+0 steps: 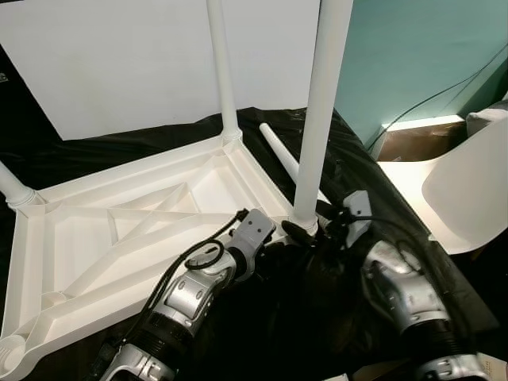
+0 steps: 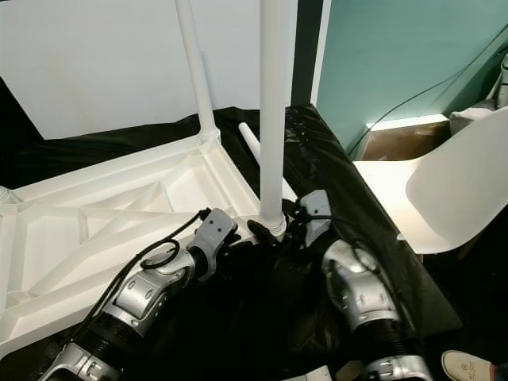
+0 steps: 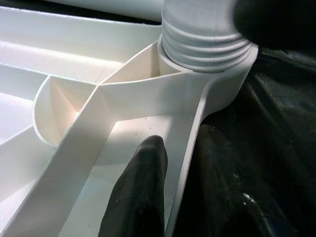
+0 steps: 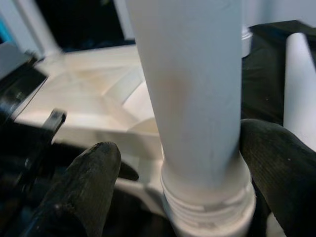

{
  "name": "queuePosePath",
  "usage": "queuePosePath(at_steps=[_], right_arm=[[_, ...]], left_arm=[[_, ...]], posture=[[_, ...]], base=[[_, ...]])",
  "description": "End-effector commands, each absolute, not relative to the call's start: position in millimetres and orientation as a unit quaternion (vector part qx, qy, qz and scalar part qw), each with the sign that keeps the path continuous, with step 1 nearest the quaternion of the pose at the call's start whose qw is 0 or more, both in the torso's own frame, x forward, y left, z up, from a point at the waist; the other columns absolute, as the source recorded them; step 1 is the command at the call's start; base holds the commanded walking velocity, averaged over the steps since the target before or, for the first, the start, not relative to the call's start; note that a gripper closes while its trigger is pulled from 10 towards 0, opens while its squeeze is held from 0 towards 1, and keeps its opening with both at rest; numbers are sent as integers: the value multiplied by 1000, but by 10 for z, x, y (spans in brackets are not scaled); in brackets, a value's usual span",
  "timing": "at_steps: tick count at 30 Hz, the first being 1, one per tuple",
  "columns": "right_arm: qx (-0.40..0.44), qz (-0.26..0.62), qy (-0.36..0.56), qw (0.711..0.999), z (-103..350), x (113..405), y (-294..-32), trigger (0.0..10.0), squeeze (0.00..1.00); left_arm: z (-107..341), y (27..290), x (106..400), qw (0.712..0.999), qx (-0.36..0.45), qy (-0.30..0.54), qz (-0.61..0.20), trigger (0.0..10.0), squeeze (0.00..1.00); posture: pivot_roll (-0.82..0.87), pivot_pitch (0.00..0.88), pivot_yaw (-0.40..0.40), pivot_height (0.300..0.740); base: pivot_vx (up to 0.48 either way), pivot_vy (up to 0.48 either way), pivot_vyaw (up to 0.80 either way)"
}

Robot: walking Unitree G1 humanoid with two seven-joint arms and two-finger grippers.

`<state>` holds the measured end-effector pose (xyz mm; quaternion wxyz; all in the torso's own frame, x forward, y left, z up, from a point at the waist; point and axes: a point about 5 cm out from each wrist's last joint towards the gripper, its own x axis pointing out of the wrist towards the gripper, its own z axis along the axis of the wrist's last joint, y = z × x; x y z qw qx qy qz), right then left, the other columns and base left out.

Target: Building children table

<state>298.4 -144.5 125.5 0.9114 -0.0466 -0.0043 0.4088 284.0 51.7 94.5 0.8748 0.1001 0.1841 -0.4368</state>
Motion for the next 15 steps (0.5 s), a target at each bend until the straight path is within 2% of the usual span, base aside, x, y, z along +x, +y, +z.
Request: queuePosePath(at_steps=[1,4,5,6,8,9,11,15], right_arm=[[-56,468,5,882,1243,2950,-1332,10000,0],[-84,477,16,875,1263,3030,-1429,10000,0],[-88,475,18,875,1273,3059,-1453,6000,0],[-88,482,20,872,1286,3075,-1463,3098,0],[-88,482,20,872,1286,3075,-1463,3098,0],[-88,489,22,867,1292,3079,-1463,0,0],[-87,504,31,859,1291,3072,-1470,0,0],[-70,504,47,860,1255,3054,-1488,0,0]], left_arm=[[601,505,2639,827,79,271,-487,10000,0],[605,508,2646,828,78,270,-486,10000,0],[609,510,2648,828,77,270,-485,10000,0],[605,519,2645,829,77,271,-484,10000,0],[605,519,2645,829,77,271,-484,10000,0],[600,528,2640,829,78,271,-483,10000,0],[595,543,2637,829,78,273,-483,10000,0],[603,550,2640,830,79,272,-481,10000,0]], posture=[[31,0,10,740],[40,0,9,740],[40,0,9,740],[43,0,13,740],[43,0,13,740],[44,0,14,740],[49,0,14,740],[51,0,17,740]], base=[[0,0,0],[0,0,0],[0,0,0],[0,0,0],[0,0,0],[0,0,0],[0,0,0],[0,0,0]])
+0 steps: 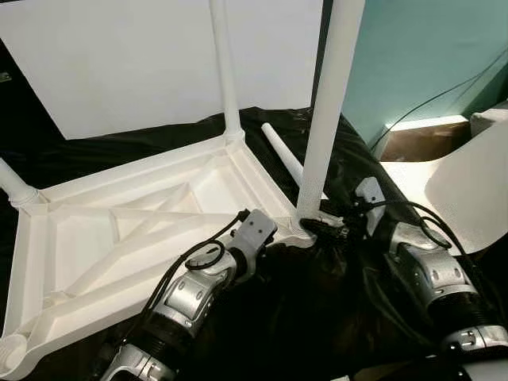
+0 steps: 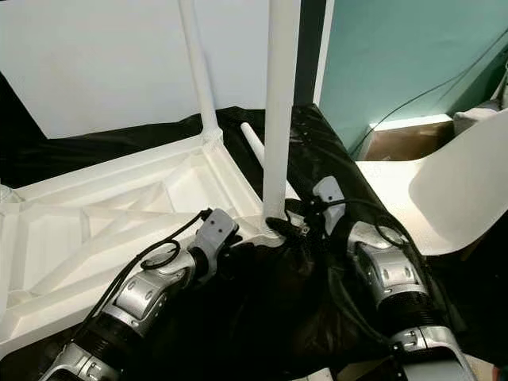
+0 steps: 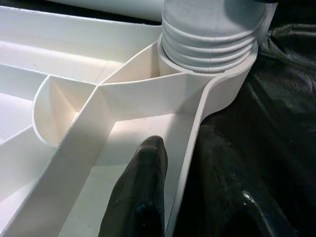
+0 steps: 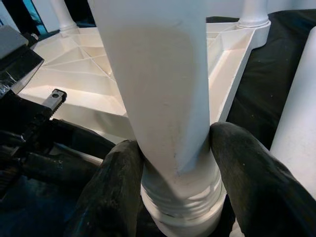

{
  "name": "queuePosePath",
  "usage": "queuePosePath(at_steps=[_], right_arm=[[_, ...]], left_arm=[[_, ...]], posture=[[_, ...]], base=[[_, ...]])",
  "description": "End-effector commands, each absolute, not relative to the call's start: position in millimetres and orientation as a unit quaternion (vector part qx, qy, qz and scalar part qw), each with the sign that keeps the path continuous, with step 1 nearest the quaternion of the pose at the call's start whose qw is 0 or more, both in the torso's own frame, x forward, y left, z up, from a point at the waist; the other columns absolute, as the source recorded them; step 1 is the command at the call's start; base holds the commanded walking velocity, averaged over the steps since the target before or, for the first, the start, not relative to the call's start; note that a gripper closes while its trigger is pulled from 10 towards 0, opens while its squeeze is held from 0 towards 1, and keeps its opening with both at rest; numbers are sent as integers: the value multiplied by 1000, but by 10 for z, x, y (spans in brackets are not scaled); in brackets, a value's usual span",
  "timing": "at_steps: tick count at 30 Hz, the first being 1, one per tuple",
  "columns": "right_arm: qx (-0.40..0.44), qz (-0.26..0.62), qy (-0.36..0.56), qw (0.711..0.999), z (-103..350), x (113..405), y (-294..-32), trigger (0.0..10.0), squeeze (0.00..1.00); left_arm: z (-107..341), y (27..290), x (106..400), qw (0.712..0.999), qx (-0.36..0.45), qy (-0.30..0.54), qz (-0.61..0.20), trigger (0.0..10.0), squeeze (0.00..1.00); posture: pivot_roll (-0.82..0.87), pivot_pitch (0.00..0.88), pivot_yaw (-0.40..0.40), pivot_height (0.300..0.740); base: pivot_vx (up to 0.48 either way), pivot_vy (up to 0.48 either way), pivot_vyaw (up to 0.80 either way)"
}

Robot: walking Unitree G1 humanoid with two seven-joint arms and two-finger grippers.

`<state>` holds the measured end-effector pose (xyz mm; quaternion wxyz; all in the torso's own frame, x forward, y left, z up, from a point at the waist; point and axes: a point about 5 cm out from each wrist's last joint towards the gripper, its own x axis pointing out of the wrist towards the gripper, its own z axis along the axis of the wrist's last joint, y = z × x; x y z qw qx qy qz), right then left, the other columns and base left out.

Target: Building children table

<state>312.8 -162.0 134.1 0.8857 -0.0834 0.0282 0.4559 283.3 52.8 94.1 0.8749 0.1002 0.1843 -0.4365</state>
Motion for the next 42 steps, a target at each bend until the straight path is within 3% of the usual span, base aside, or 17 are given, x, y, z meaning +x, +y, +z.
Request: queuePosePath(at_steps=[1,5,9,14,19,20,21,22,23,24,28,29,35,39,42], right_arm=[[-70,504,47,860,1255,3054,-1488,0,0],[-50,488,50,870,1171,2984,-1430,0,0],[-2,407,22,913,1081,2884,-1276,0,0],[-15,294,-37,955,1109,2919,-1280,0,0],[-1,253,-41,967,1111,2934,-1229,0,0],[-4,260,-34,965,1095,2905,-1182,7176,0],[-7,264,-29,964,1085,2881,-1150,7176,0],[-13,270,-28,962,1086,2865,-1147,10000,0],[-16,275,-28,961,1096,2859,-1161,10000,412],[-24,292,-27,956,1115,2868,-1186,10000,1000],[-40,322,-23,946,1146,2887,-1225,10000,1000],[-56,346,-21,936,1182,2923,-1267,10000,0],[-103,396,-27,912,1332,3074,-1404,10000,0],[-187,477,-23,858,1417,3196,-1363,10000,0],[-205,495,-7,845,1381,3219,-1318,10000,0]], left_arm=[[603,550,2640,830,79,272,-481,10000,0],[607,552,2644,830,79,272,-481,10000,0],[614,543,2658,831,79,271,-480,10000,0],[617,519,2655,831,76,270,-481,10000,0],[615,509,2637,826,77,271,-487,10000,0],[617,504,2642,826,78,271,-488,10000,0],[619,501,2646,826,78,271,-489,10000,0],[624,492,2654,825,79,270,-490,10000,0],[629,485,2661,825,79,269,-490,10000,0],[633,477,2669,825,79,268,-491,10000,0],[638,467,2679,825,79,267,-492,10000,0],[637,460,2683,825,79,267,-493,10000,0],[634,429,2686,823,77,265,-496,10000,0],[617,394,2682,821,76,265,-500,10000,0],[618,388,2687,821,77,264,-501,10000,0]], posture=[[51,0,17,740],[51,0,17,740],[43,0,8,740],[28,0,20,740],[21,0,28,740],[17,0,31,740],[17,0,31,740],[8,0,30,740],[8,0,30,740],[-1,0,30,740],[-7,0,28,740],[-14,0,25,740],[-34,0,20,740],[-41,0,17,740],[-39,0,17,740]], base=[[0,0,0],[0,0,0],[0,0,0],[0,0,0],[0,0,0],[0,0,0],[0,0,0],[0,0,0],[0,0,0],[0,0,0],[0,0,0],[0,0,0],[0,0,0],[0,0,0],[0,0,0]])
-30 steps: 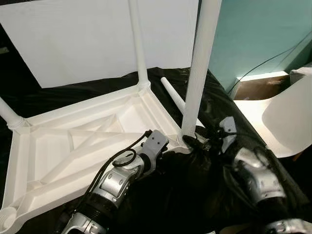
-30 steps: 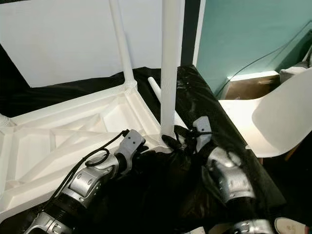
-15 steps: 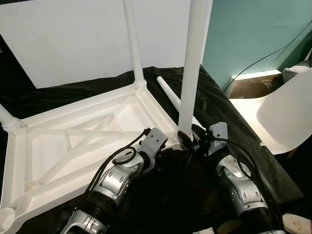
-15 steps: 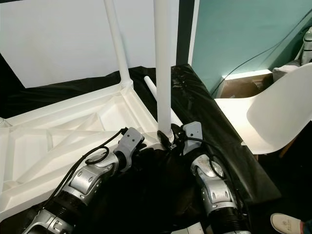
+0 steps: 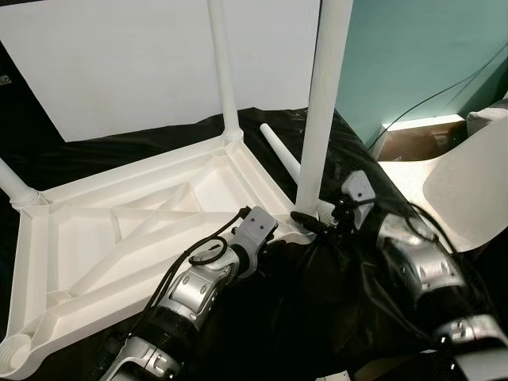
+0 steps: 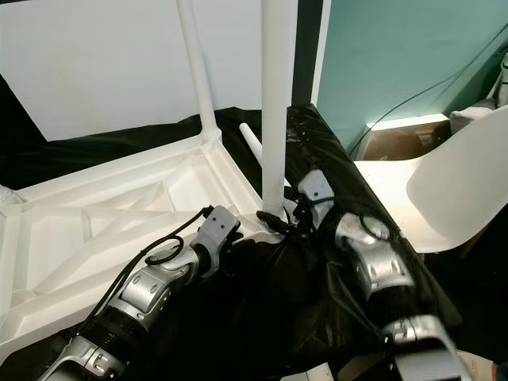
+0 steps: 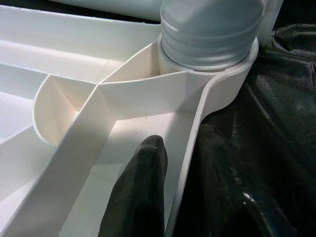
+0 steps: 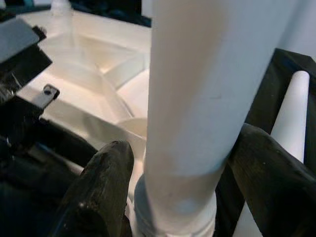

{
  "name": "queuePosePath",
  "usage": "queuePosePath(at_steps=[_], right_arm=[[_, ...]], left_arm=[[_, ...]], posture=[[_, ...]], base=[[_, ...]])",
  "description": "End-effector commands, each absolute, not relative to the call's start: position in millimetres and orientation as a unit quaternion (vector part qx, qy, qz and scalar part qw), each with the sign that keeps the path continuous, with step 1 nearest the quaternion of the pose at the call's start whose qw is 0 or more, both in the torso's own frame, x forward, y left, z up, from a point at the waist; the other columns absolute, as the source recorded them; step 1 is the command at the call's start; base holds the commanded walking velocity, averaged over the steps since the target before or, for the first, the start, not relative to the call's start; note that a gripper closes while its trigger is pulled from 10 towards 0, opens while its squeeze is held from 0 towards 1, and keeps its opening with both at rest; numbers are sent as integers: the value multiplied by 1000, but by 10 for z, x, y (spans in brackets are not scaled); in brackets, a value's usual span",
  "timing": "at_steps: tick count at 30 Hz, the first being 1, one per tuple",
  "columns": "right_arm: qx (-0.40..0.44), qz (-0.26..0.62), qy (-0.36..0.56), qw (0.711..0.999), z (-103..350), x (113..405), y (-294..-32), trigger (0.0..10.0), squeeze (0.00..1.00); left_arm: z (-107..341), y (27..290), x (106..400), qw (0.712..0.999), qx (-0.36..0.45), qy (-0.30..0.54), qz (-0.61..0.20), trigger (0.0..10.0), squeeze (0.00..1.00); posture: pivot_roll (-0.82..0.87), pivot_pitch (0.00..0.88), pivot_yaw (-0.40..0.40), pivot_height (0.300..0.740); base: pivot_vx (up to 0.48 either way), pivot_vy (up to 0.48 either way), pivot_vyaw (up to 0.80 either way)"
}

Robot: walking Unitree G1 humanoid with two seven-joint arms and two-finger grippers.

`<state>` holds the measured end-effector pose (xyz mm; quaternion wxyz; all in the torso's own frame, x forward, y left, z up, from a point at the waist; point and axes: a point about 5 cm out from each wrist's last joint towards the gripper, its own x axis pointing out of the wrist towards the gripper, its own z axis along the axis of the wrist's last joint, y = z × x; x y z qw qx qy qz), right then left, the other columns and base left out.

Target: Building children table

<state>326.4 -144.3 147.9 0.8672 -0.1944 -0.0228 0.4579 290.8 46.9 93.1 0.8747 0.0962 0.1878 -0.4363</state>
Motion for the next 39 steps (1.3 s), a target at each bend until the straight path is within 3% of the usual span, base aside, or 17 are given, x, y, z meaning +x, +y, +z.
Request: queuePosePath(at_steps=[1,5,6,7,14,17,22,23,30,31,32,33,38,39], right_arm=[[-206,498,-1,842,1361,3231,-1306,10000,0],[-201,503,11,840,1337,3247,-1302,10000,0],[-187,507,24,841,1312,3256,-1307,667,0],[-170,509,36,843,1285,3259,-1323,0,0],[-128,496,54,857,1210,3236,-1380,0,0],[-28,399,32,916,1041,3143,-1263,0,0],[-3,325,-36,945,1053,3063,-1102,0,0],[-8,250,-64,966,1052,3104,-1051,0,0],[7,219,-70,973,1082,3146,-929,0,0],[6,228,-66,971,1093,3156,-900,6549,0],[4,242,-63,968,1111,3170,-888,10000,0],[8,255,-58,965,1130,3178,-896,10000,1000],[-7,323,-38,946,1194,3204,-1044,10000,1000],[-20,347,-31,937,1205,3209,-1095,10000,212]], left_arm=[[620,386,2692,821,76,264,-500,10000,0],[624,382,2696,822,76,262,-500,10000,0],[623,382,2695,823,75,262,-499,10000,0],[615,385,2688,823,74,262,-498,10000,0],[586,402,2665,823,74,266,-496,10000,0],[593,446,2697,829,72,264,-487,10000,0],[586,457,2692,827,76,266,-489,10000,0],[580,439,2680,823,81,266,-495,10000,0],[608,403,2695,822,81,262,-498,10000,0],[608,399,2703,823,81,261,-498,10000,0],[607,396,2705,823,81,261,-497,10000,0],[603,393,2703,824,80,261,-497,10000,0],[578,386,2680,824,77,263,-497,10000,0],[578,383,2681,823,77,263,-497,10000,0]], posture=[[-30,0,12,740],[-24,0,9,740],[-20,0,6,740],[-17,0,6,740],[-16,0,7,740],[-3,0,5,740],[-9,0,11,740],[-7,0,19,740],[-13,0,20,740],[-13,0,19,740],[-14,0,14,740],[-16,0,12,740],[-19,0,9,740],[-23,0,7,740]], base=[[0,0,0],[0,0,0],[0,0,0],[0,0,0],[0,0,0],[0,0,0],[0,0,0],[0,0,0],[0,0,0],[0,0,0],[0,0,0],[0,0,0],[0,0,0],[0,0,0]])
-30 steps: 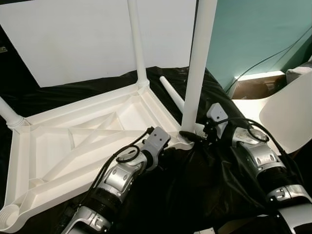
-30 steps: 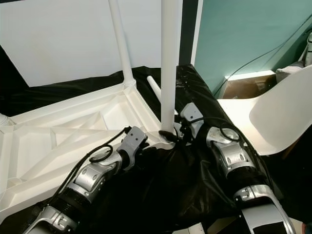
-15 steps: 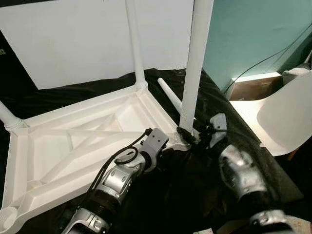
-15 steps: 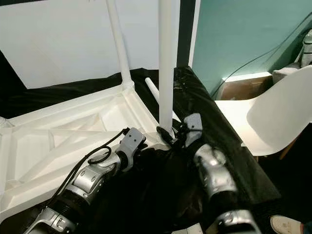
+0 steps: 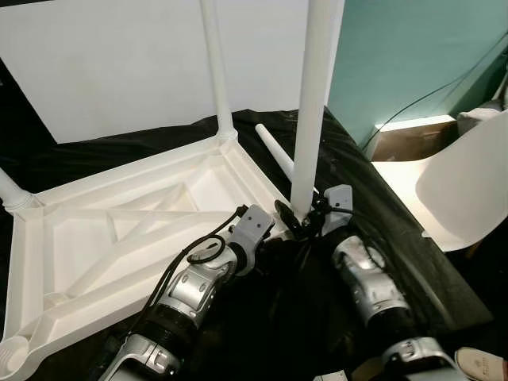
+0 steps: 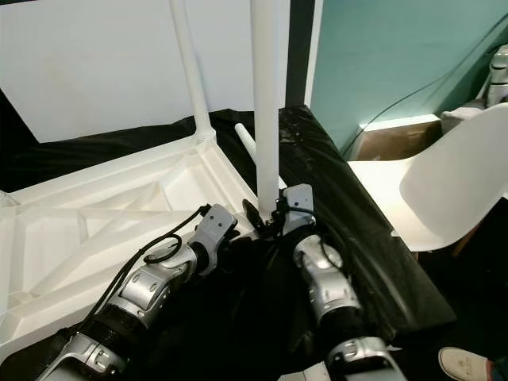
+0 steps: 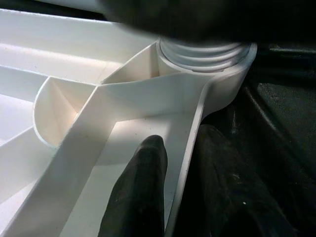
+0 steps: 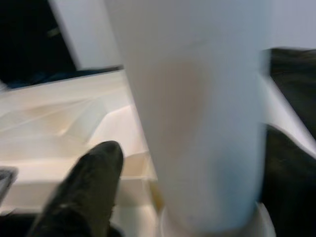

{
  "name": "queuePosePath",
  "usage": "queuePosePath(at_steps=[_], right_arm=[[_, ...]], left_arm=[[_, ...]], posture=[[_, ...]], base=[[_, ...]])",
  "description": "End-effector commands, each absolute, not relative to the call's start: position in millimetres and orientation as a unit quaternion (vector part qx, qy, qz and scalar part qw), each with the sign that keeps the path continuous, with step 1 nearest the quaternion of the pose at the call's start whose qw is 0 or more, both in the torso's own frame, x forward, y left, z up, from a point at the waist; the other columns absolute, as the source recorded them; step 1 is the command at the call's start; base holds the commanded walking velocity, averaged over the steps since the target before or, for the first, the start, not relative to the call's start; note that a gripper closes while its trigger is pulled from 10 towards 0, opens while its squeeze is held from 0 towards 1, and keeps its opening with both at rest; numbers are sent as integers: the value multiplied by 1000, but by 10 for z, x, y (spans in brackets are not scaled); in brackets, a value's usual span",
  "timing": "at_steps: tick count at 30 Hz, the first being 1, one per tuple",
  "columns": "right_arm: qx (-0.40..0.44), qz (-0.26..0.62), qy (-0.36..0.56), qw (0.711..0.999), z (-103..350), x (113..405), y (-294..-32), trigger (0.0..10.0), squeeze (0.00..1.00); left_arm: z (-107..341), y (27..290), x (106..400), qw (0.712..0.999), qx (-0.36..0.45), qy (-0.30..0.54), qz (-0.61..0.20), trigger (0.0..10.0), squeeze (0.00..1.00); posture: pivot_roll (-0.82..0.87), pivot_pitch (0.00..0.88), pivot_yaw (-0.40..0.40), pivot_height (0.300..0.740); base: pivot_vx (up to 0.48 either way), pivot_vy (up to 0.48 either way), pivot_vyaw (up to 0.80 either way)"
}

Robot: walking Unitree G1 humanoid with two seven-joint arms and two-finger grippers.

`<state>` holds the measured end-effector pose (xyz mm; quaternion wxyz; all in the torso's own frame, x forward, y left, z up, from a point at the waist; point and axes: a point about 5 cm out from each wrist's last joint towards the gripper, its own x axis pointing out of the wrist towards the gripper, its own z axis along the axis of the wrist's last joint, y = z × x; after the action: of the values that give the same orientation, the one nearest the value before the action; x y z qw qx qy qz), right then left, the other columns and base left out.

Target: Building children table

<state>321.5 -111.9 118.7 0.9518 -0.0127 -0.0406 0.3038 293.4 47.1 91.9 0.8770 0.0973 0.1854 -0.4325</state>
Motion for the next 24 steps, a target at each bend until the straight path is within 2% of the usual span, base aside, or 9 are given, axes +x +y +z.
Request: queuePosePath(at_steps=[1,2,11,12,13,14,16,17,24], right_arm=[[-20,347,-31,937,1205,3209,-1095,10000,212],[-34,364,-31,930,1217,3215,-1135,10000,0],[-136,474,26,870,1317,3316,-1464,10000,0],[-150,488,36,859,1357,3340,-1511,6863,0],[-150,488,36,859,1357,3340,-1511,6863,0],[-149,489,40,859,1378,3361,-1532,3765,0],[-147,491,43,858,1393,3375,-1542,2196,0],[-145,493,44,857,1403,3383,-1551,0,0],[-120,509,56,850,1341,3358,-1523,0,0]], left_arm=[[578,383,2681,823,77,263,-497,10000,0],[579,382,2685,823,77,263,-497,10000,0],[588,378,2695,823,76,261,-498,10000,0],[590,384,2696,824,76,261,-497,10000,0],[590,384,2696,824,76,261,-497,10000,0],[591,390,2695,825,75,262,-496,10000,0],[590,395,2695,826,73,262,-494,10000,0],[588,399,2694,826,73,262,-493,10000,0],[570,412,2675,828,71,265,-490,10000,0]], posture=[[-23,0,7,740],[-25,0,7,740],[-26,0,7,740],[-21,0,3,740],[-21,0,3,740],[-14,0,-1,740],[-10,0,-2,740],[-10,0,-2,740],[5,0,-8,740]], base=[[0,0,0],[0,0,0],[0,0,0],[0,0,0],[0,0,0],[0,0,0],[0,0,0],[0,0,0],[0,0,0]])
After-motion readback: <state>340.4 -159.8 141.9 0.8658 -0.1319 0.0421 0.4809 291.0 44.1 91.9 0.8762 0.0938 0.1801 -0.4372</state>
